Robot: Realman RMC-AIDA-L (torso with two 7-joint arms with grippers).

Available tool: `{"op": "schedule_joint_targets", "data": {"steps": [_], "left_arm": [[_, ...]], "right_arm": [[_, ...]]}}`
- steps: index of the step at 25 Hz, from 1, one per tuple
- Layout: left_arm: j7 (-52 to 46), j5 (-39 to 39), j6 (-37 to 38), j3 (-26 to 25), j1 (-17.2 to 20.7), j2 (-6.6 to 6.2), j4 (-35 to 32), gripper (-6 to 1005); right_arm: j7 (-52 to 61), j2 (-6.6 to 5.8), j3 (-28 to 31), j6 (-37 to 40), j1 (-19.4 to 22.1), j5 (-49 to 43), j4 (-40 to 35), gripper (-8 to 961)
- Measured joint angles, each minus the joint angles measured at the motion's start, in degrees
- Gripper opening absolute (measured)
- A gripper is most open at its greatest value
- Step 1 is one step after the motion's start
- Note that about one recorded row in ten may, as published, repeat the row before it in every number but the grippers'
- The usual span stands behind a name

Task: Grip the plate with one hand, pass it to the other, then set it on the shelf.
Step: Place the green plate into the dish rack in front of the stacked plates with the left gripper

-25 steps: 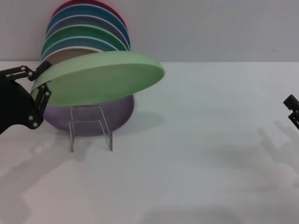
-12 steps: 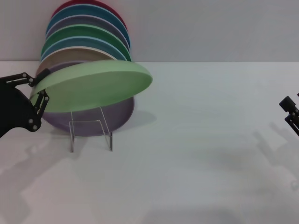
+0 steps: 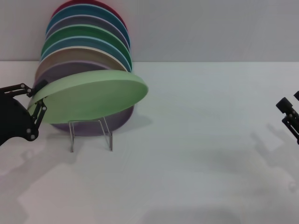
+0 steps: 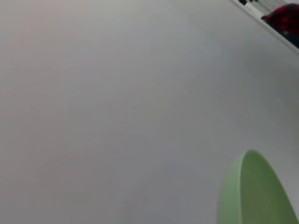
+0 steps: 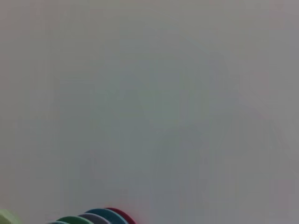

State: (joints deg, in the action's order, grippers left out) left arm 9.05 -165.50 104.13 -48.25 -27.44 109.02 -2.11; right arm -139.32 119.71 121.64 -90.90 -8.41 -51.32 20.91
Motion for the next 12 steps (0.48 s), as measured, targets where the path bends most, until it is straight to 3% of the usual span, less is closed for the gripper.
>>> {"op": "schedule_joint_targets", "data": {"steps": [9, 12], "left_arm": [[-0.49, 0.06, -1.89, -0.3, -0.04, 0.22, 0.06, 113], [-1.33, 0.44, -4.07, -2.53, -0.15, 1.17, 0.49, 117]], "right_arm": [[0.0, 0.0, -0.37, -0.04, -0.09, 0.0, 0.0, 579], [0.0, -0.03, -0.37, -0.26, -0.06, 0.0, 0.06, 579]]}}
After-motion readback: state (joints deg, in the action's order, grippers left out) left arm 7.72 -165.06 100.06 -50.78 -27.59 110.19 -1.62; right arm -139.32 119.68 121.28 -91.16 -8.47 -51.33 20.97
